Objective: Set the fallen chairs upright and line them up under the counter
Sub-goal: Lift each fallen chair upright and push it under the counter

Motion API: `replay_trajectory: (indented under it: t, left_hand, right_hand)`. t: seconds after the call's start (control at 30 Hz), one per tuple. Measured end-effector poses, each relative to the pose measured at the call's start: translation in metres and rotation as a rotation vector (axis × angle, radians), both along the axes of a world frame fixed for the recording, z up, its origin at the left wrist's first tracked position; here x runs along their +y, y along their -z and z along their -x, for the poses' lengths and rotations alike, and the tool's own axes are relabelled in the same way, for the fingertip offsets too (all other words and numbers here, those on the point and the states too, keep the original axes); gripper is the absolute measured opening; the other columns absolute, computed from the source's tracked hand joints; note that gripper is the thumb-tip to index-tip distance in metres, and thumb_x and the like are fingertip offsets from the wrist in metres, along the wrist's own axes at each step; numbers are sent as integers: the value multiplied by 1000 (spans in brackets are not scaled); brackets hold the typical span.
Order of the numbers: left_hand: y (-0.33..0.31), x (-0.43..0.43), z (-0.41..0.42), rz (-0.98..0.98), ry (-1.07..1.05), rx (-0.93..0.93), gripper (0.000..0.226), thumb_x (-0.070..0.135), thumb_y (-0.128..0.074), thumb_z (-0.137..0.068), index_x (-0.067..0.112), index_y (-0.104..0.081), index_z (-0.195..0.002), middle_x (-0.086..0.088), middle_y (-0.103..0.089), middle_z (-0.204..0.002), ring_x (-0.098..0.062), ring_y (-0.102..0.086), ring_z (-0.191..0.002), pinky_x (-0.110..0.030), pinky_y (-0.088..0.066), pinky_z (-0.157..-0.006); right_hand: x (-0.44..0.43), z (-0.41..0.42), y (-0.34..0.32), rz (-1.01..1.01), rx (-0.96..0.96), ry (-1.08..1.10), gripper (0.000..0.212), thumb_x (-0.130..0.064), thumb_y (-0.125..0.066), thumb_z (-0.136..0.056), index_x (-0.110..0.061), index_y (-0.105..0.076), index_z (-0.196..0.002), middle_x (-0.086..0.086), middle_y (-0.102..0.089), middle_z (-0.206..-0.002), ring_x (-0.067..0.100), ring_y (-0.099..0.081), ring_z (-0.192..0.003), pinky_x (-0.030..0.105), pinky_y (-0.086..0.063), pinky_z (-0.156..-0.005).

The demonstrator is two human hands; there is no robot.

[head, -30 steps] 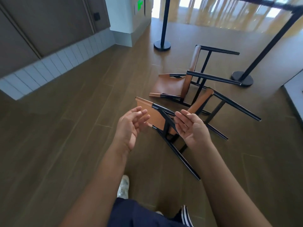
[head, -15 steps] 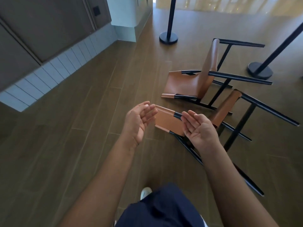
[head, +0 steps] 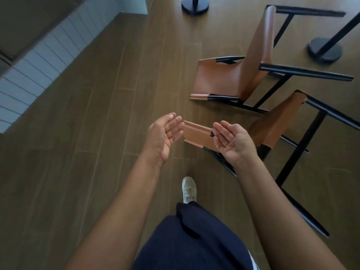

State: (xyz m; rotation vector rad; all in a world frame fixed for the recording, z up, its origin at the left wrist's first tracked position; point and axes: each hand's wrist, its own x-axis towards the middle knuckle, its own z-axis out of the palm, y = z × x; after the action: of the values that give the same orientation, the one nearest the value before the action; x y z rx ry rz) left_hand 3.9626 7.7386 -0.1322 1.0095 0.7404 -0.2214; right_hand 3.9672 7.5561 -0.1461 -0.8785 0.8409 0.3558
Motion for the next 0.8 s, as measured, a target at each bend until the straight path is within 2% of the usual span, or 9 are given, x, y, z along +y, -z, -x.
replay_trajectory:
  t: [0.2,0.33,0.43,0.5,0.6,0.8]
  left_hand:
    - [40,7,-51,24,-23,67,28,17,-49,-96,5,-59,-119,-11,-70,-110,-20,-69,-96,-31,-55,-79]
    - [74,16,-79,65,-21,117,25,18,-49,-95,7,-61,-115,-9,-71,-107,-19,-70,-94,-29,-55,-78]
    - [107,23,-100,76,14,153,26,18,-49,-95,7,-62,-115,-9,-70,-109,-19,-69,-98,-30,-54,-80]
    - [127,27,-113,73,38,174,27,18,-49,-95,6,-61,-116,-10,-70,-111,-19,-67,-101,-31,-54,-83]
    - [161,33,-135,55,73,223,25,17,-50,-95,6,-62,-115,-10,-69,-111,-19,-66,-100,-32,-52,-88]
    - [235,41,-168,42,92,352,30,15,-54,-93,4,-61,-121,-10,-66,-115,-19,-61,-106,-34,-48,-93]
  right_hand:
    - [10,-47,41,25,97,1,22,-18,-48,-98,-10,-65,-110,6,-77,-97,17,-74,-86,30,-54,-74]
    - [26,-72,73,29,169,38,18,-16,-49,-97,-9,-66,-100,7,-77,-91,18,-72,-85,28,-55,-74]
    - [40,-90,105,34,212,84,18,-14,-50,-96,-6,-67,-96,10,-74,-97,19,-70,-87,28,-55,-82]
    - [50,-101,127,43,250,95,20,-12,-52,-95,-2,-67,-103,12,-72,-103,20,-69,-88,27,-54,-83]
    - [69,-120,164,40,337,135,27,-11,-49,-96,-1,-59,-120,16,-67,-117,21,-66,-88,27,-52,-75]
    - [96,-157,233,-33,469,232,44,-18,-46,-100,2,-41,-139,22,-51,-139,32,-53,-126,35,-45,-98]
